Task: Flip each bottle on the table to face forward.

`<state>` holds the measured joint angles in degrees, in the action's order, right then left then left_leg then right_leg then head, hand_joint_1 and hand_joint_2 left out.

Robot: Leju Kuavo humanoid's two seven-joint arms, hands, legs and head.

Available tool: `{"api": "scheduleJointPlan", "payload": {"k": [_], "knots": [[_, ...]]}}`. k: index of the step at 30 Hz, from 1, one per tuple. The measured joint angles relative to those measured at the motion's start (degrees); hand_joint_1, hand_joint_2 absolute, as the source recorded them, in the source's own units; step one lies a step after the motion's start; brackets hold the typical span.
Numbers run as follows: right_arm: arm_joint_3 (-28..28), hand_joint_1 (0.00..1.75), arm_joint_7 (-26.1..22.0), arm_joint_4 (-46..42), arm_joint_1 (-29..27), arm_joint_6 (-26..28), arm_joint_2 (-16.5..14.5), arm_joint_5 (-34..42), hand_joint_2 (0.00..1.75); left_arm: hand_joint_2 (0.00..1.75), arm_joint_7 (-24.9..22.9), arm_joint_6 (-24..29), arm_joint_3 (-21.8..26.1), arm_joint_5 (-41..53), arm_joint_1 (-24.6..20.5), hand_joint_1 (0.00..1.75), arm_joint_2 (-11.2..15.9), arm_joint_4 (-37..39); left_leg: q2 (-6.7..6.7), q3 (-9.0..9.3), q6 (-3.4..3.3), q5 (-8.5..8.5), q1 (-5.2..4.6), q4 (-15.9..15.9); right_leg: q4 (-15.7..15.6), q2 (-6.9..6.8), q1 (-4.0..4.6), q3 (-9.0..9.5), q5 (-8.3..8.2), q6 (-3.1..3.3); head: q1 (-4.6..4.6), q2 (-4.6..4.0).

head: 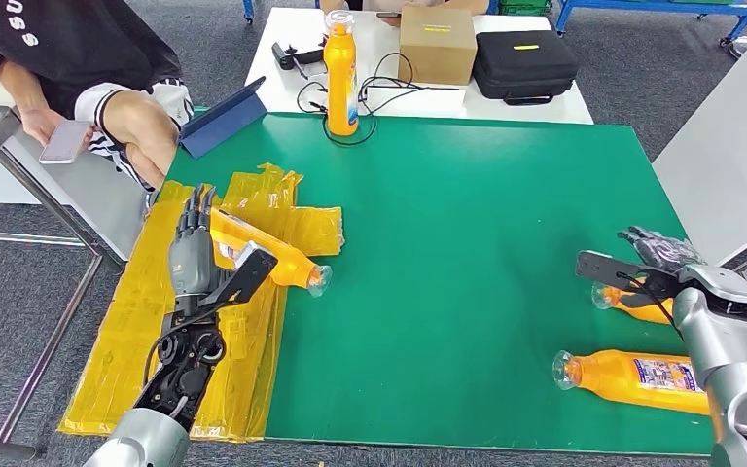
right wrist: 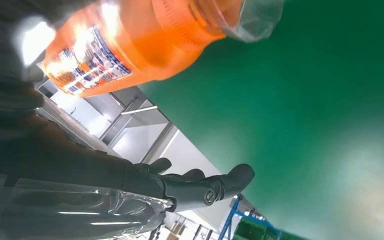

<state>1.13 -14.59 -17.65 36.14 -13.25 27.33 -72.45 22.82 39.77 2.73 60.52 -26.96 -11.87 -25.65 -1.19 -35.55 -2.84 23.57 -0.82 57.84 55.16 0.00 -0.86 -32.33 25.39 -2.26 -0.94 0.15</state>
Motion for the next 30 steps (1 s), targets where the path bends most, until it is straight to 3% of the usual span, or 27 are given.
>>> {"api": "scheduleJointPlan", "payload": {"k": [16,17,18,21,22,30], "knots": [[-0.3,0.00,5.9,1.3,-2.5,-2.2,-2.4,-1.2,1.75,1.75,-0.8,-0.5,0.0,-0.1,-0.8,0.00,0.0,0.1,0.01,-0.02,0.00,0.00,0.01,0.0,0.0,0.00,0.02,-0.02,0.00,0.00,-0.01,0.00],[-0.3,0.06,6.4,1.4,-2.5,-2.3,-2.6,-1.5,1.75,1.75,-0.8,-0.6,0.0,-0.1,-0.8,0.00,0.0,0.1,0.00,-0.02,0.00,0.00,0.01,0.0,0.0,0.00,0.02,-0.02,0.00,0.00,-0.01,0.00],[-0.4,0.30,6.9,1.5,-2.5,-2.4,-2.9,-1.7,1.75,1.75,-0.7,-0.7,0.0,-0.1,-0.9,0.00,0.0,0.1,0.00,-0.02,0.00,0.00,0.01,0.0,0.0,0.00,0.02,-0.02,0.00,0.00,-0.01,0.01],[-0.4,1.48,7.8,1.8,-2.5,-2.9,-3.4,-2.2,1.75,1.75,-0.6,-0.8,0.0,-0.2,-1.0,0.00,0.0,0.4,0.00,-0.01,0.00,0.00,0.01,0.0,0.0,0.00,0.01,-0.02,0.00,0.00,0.00,0.01],[-0.4,1.67,8.1,1.8,-2.5,-2.9,-3.6,-2.3,1.75,1.75,-0.6,-0.8,0.1,-0.2,-1.0,0.00,0.0,0.5,0.00,-0.02,0.00,0.00,0.01,0.0,0.0,0.00,0.01,-0.02,0.00,0.00,0.00,0.00],[-0.4,1.75,9.5,2.2,-2.8,-3.0,-4.6,-2.5,1.75,1.75,-0.2,-0.8,0.2,-0.5,-1.1,0.00,0.0,0.6,0.00,-0.02,0.00,0.00,0.01,0.0,0.0,0.00,0.01,-0.03,0.00,0.00,-0.01,0.01]]}}
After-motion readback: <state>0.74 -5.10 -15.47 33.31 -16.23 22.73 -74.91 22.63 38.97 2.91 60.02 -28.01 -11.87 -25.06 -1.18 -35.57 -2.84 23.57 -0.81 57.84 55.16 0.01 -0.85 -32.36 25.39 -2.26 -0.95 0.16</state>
